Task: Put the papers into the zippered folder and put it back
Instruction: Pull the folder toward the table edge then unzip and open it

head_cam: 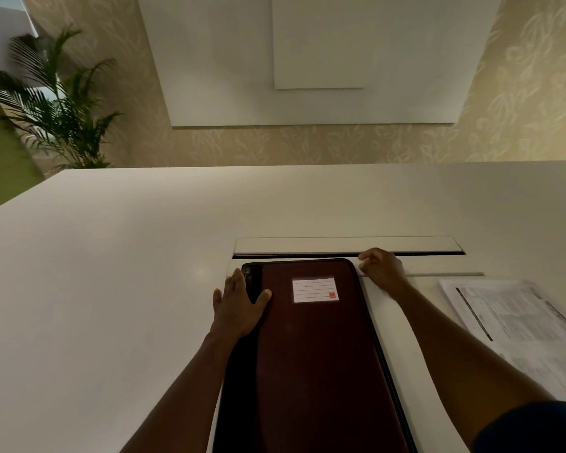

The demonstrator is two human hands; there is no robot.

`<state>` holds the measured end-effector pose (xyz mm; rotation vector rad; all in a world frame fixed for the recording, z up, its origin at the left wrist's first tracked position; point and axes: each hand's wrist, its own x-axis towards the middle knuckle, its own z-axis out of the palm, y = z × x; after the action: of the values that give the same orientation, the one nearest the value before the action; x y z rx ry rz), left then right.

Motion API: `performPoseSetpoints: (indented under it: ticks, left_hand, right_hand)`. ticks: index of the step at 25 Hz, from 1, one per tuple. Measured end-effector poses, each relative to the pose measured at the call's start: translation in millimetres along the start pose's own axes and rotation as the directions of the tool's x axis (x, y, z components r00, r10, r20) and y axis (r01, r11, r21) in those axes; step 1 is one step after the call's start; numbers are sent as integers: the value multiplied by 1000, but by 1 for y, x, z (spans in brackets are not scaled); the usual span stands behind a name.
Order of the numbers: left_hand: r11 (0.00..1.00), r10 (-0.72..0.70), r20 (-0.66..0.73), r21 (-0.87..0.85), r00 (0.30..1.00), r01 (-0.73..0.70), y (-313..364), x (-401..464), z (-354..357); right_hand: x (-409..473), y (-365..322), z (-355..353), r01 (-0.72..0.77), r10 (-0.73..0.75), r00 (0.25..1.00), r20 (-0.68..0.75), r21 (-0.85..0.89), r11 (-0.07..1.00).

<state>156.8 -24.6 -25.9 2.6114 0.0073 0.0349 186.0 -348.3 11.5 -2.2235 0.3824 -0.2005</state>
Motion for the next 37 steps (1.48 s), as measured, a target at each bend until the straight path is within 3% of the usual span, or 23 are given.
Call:
performPoseSetpoints:
  ticks: [7, 17, 29, 37]
  left_hand:
    - [1000, -2, -8, 14, 1000, 2, 2, -1, -1]
    - [1000, -22, 9, 15, 1000, 22, 5, -2, -5]
    - [993, -108, 80, -42, 991, 112, 15, -37, -20]
    - [995, -68, 149, -59, 987, 77, 5, -73, -27]
  right_hand:
    - [6, -2, 7, 219, -192, 970, 146, -196, 956]
    - [-3, 6, 10, 231, -233, 972, 1, -132, 964]
    - [-53, 27, -4, 300, -300, 954, 19, -109, 948]
    - [-99, 35, -10, 312, -313, 950, 7, -111, 944]
